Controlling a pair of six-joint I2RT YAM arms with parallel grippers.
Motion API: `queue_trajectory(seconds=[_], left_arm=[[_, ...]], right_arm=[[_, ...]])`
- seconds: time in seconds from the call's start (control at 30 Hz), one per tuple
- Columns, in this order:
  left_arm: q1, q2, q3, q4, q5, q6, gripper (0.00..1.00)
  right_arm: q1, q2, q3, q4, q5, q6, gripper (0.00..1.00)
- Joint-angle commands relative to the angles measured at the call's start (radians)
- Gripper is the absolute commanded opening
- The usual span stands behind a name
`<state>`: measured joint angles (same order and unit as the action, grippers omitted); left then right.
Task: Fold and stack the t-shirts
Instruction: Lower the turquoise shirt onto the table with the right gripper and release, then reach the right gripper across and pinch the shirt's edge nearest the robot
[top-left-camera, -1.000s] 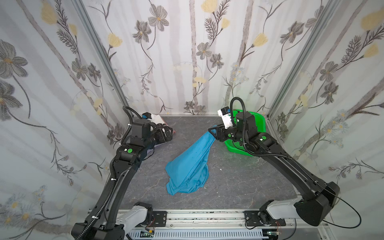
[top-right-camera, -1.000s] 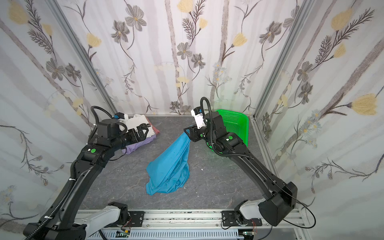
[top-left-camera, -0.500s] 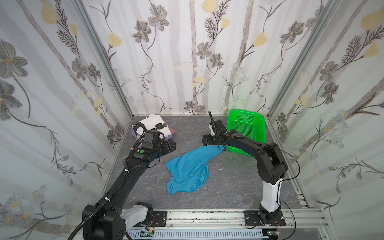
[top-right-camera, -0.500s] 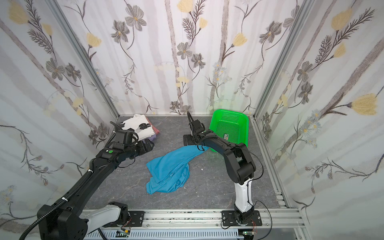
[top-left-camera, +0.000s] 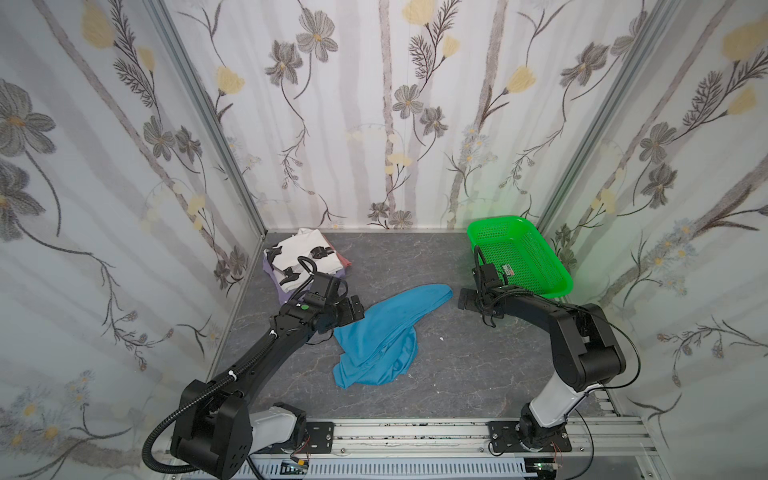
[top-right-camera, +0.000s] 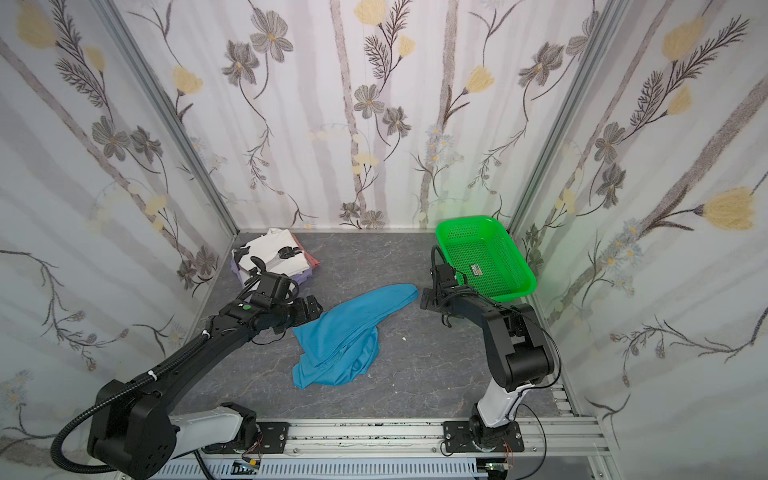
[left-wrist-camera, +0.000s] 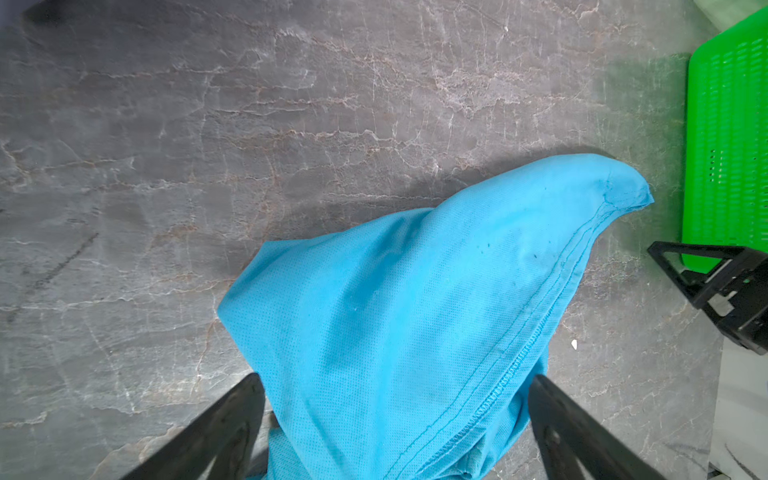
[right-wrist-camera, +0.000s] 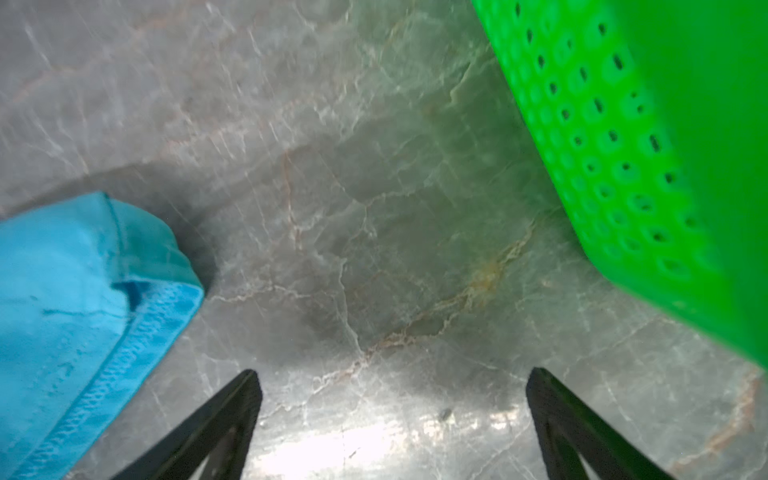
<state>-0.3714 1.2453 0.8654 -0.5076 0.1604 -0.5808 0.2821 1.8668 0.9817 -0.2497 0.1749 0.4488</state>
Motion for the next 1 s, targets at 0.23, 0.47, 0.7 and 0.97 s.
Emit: queue_trajectory(seconds=[0.23,0.47,0.7,0.97], left_arm=[[-0.001,-0.019,0.01,0.007,-0.01,-0.004,1.0],[-0.001,-0.067,-0.043,0.005,-0.015,-0.011,1.0],[-0.001,-0.066,-0.082,-0.032,-0.029,-0.02,1.0],[0.005,-0.129,-0.205,-0.048,-0.043,-0.112,0.98]], right_arm=[[-0.078,0.172,0.32,-0.119,-0.059,-0.083,1.0],[-0.086,0.3,0.546,-0.183,-0.208,-0.149,1.0],[0.106,-0.03,0.283,0.03,-0.441,-0.308,0.99],[0.518,-0.254,0.009,0.119,-0.342,-0.321,0.9]])
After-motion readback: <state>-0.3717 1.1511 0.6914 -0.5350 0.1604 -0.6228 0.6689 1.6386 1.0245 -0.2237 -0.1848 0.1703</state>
